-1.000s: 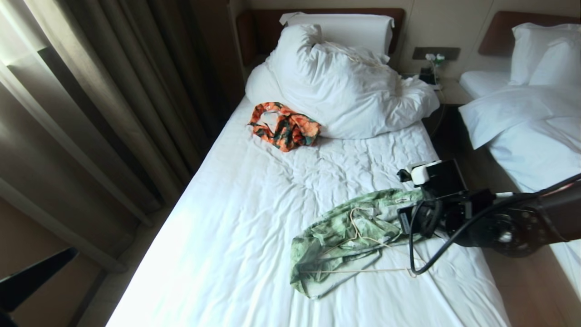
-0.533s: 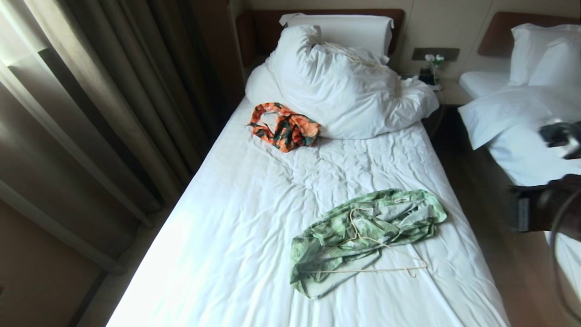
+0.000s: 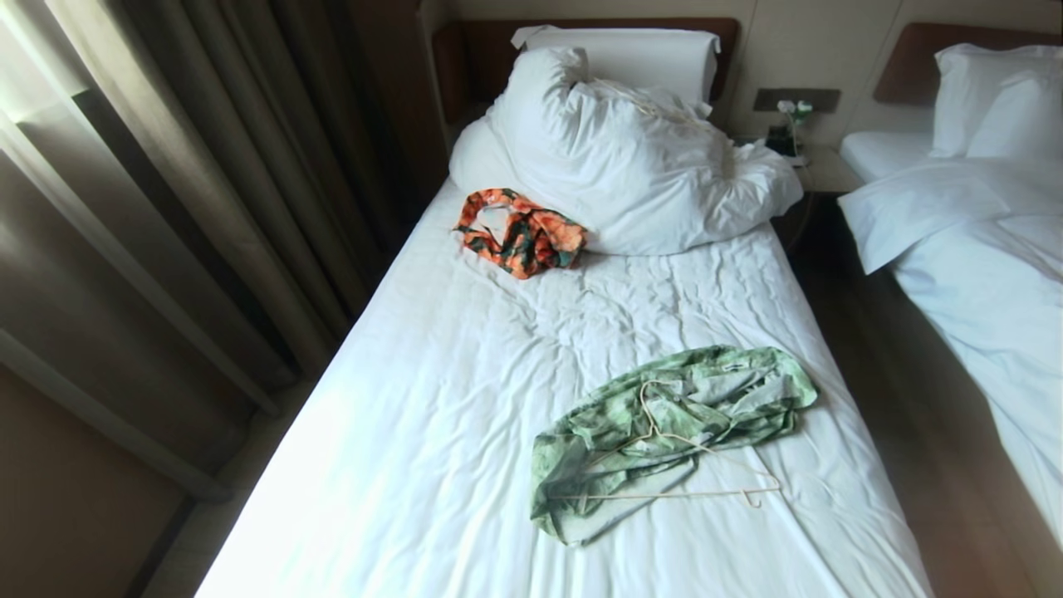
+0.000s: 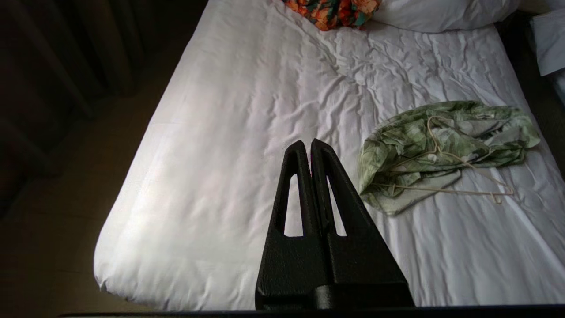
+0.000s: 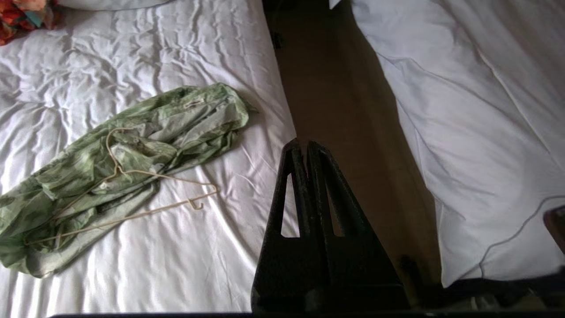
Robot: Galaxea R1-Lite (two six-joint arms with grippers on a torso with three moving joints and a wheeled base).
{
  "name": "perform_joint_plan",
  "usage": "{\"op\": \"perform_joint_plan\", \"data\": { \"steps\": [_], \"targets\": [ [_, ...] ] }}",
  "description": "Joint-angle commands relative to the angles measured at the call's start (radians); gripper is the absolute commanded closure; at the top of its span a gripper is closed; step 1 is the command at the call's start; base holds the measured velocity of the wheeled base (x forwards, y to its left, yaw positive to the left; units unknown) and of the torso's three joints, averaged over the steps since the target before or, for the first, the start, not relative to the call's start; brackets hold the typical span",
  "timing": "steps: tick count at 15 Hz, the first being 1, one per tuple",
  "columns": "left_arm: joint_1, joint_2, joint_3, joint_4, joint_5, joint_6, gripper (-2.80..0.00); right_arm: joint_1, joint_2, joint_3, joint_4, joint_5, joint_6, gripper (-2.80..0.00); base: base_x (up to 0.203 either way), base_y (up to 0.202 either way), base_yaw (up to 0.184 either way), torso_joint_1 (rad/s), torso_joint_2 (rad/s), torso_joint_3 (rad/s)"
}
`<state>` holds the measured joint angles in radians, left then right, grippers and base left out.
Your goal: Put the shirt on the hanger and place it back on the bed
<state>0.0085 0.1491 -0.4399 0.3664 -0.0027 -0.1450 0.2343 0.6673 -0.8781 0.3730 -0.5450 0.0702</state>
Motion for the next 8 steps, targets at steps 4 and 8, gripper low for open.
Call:
{"op": "perform_joint_plan", "data": {
  "steps": [4,8],
  "targets": [
    [-0.001,-0.076,0.13,-0.029,0.009,0.147,0.0,-0.144,-0.306,0.102,0.121,0.05,-0.001,0.0,0.0,0.0,0.0,0.0,0.0,0.0],
    [-0.002,-0.125,0.244,-0.124,0.008,0.218,0.0,-0.221,-0.536,0.259,0.124,0.192,-0.011,0.0,0.0,0.0,0.0,0.0,0.0,0.0]
  ]
}}
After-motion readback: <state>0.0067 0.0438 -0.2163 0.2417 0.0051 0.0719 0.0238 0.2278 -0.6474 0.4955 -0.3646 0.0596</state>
